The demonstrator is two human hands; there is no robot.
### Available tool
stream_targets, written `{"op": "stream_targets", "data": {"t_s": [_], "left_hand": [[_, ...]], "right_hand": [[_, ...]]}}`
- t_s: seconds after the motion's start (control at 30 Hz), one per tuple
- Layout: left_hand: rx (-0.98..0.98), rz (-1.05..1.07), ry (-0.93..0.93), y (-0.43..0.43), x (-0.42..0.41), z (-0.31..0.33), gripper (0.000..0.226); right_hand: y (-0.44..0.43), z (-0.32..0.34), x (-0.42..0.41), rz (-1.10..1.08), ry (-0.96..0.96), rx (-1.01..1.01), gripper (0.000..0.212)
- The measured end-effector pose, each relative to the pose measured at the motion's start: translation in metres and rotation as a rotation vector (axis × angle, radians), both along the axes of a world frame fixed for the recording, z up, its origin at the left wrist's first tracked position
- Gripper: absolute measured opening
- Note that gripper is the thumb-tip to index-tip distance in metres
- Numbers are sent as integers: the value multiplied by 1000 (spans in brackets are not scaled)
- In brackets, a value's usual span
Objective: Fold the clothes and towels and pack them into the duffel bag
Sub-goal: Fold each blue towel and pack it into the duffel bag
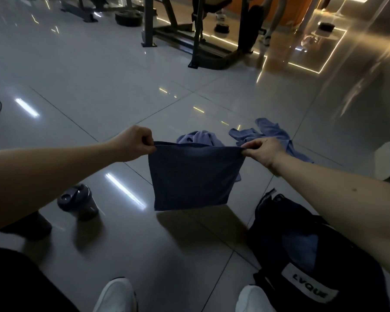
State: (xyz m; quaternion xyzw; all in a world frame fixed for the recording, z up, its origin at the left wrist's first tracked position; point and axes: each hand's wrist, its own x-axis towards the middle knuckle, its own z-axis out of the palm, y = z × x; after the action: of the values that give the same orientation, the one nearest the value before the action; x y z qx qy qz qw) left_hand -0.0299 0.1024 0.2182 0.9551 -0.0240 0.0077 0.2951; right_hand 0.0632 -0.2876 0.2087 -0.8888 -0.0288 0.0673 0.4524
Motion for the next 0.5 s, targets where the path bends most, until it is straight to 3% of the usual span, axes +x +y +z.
{"op": "stream_targets", "data": {"t_s": [0.2,0.33,0.5], "left_hand": [[-69,82,-41,-1,3,0,18],[-97,88,-30,-4,3,3,20],[-129,70,-8,-2,6,5,18]], "right_hand": [[4,-1,1,18,54,66,8],[1,1,-2,80,67,-54,12],[-8,0,0,-21,27,-106,12]]}}
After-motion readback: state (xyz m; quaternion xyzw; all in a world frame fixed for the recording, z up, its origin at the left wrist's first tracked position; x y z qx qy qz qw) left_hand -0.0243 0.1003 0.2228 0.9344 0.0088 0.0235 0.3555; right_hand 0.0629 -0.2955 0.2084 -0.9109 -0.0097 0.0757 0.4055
